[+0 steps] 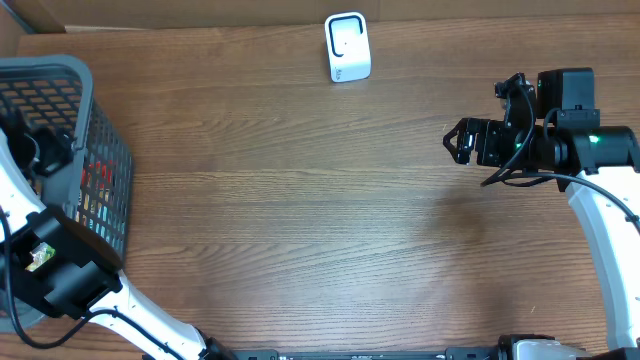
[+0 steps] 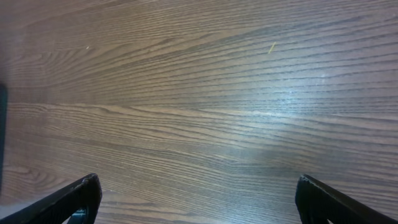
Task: Scan the item barcode
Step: 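Grasp the red-and-yellow spaghetti pack in the basket with the left gripper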
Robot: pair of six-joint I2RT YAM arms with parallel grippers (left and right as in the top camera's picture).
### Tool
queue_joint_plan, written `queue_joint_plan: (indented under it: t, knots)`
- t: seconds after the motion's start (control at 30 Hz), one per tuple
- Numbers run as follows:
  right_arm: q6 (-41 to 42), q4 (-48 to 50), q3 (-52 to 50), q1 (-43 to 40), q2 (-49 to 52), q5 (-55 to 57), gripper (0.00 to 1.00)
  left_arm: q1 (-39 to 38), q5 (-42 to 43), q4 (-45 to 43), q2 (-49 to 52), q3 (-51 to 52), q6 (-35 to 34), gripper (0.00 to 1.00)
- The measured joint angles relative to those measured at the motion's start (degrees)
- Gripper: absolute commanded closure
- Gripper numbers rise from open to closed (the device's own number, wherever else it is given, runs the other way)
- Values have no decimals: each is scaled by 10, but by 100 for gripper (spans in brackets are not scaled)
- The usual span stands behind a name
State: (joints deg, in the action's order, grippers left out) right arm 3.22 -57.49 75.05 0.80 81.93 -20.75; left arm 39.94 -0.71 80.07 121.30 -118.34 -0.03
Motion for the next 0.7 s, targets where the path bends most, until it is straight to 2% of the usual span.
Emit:
queue_joint_plan:
  t: [0.23,0.57,0.63,0.67,0.7]
  knots:
    - [0,0,0,0,0,0,0,0,-9,-93,0,149,17,1]
    - [0,0,0,0,0,0,0,4,-43,-222,-9,264,36,1]
    - [0,0,0,0,0,0,0,4,-41,-245,-21,285,37,14]
    - [0,0,0,0,0,0,0,4,-38,-258,-26,295,38,31]
    - [0,0,0,0,0,0,0,4,-35,-267,-31,304,40,63]
